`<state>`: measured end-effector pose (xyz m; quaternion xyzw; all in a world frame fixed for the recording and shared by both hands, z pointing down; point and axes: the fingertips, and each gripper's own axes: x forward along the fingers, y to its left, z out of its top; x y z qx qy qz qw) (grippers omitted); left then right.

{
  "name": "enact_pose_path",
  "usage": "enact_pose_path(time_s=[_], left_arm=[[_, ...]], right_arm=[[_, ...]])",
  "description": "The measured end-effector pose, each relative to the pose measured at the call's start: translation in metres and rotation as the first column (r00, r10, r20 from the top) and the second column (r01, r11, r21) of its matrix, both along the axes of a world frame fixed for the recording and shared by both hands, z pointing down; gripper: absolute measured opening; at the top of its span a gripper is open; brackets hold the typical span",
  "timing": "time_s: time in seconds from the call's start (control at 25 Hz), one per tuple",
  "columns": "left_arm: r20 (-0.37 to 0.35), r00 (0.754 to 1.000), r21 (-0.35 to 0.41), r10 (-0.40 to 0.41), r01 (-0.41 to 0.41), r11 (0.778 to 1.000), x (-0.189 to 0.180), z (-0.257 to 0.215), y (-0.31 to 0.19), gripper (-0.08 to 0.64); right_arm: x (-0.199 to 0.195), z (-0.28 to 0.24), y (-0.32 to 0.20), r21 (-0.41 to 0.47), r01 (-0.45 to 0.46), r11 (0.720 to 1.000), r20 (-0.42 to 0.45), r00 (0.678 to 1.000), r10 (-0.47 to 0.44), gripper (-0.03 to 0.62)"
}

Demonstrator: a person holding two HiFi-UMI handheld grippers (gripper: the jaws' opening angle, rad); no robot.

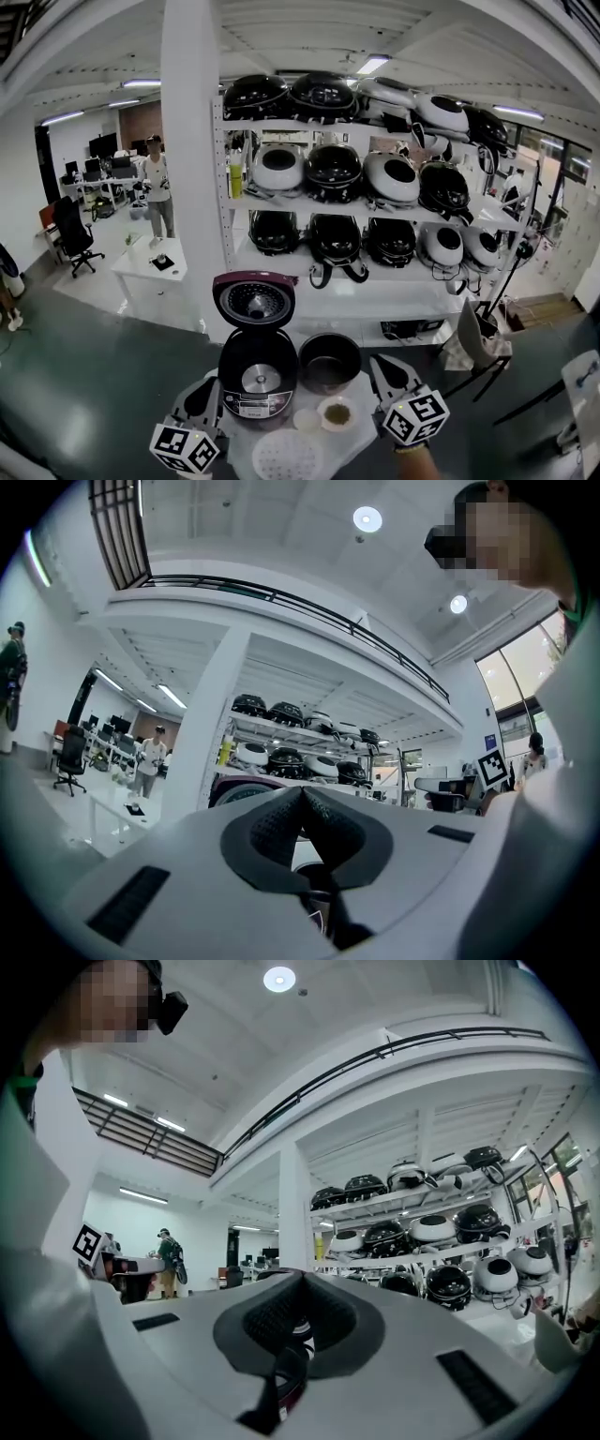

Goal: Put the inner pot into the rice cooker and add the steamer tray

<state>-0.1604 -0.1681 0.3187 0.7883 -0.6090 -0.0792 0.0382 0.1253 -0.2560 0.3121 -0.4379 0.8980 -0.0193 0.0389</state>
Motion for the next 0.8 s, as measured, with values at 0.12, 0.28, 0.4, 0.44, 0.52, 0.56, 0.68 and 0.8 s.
enact_pose_path(time_s=[0.12, 0.28, 0.4, 0.44, 0.52, 0.56, 0.68, 0.8], left_arm=[[-0.003, 1.000, 0.011, -0.017, 0.017, 1.000, 0.014, 0.005, -0.009, 0.021], [0.019, 1.000, -0.006, -0.006, 0.006, 1.000, 0.024, 0.007, -0.022, 0.021], [0.029, 1.000, -0.007, 0.008, -0.008, 1.000, 0.023, 0.001, -0.033, 0.021], [0.028, 0.999, -0.001, 0.016, -0.016, 1.000, 0.023, -0.001, -0.035, 0.021], [0.033, 0.999, 0.001, 0.028, -0.028, 1.000, 0.022, 0.000, -0.039, 0.021], [0.032, 0.999, -0.004, 0.033, -0.033, 0.999, 0.022, 0.002, -0.040, 0.021], [0.033, 0.998, -0.012, 0.044, -0.043, 0.999, 0.022, -0.002, -0.039, 0.021], [0.048, 0.997, -0.011, 0.057, -0.057, 0.998, 0.024, -0.003, -0.044, 0.021]], right_arm=[[0.006, 0.006, -0.017, -0.002, 0.027, 1.000, -0.009, 1.000, -0.027, 0.006], [0.006, 0.008, -0.034, -0.001, 0.035, 0.999, 0.018, 0.999, -0.035, 0.005], [-0.005, 0.001, -0.037, 0.011, 0.080, 0.997, 0.041, 0.996, -0.080, 0.159], [-0.010, 0.001, -0.039, 0.003, 0.098, 0.995, 0.045, 0.994, -0.098, 0.239], [-0.015, 0.008, -0.045, -0.028, 0.119, 0.992, 0.035, 0.992, -0.118, 0.323], [-0.017, 0.015, -0.048, -0.053, 0.124, 0.991, 0.025, 0.992, -0.123, 0.370], [-0.020, 0.039, -0.059, -0.126, 0.122, 0.984, 0.007, 0.992, -0.122, 0.408], [-0.017, 0.064, -0.079, -0.162, 0.086, 0.983, -0.046, 0.994, -0.095, 0.394]])
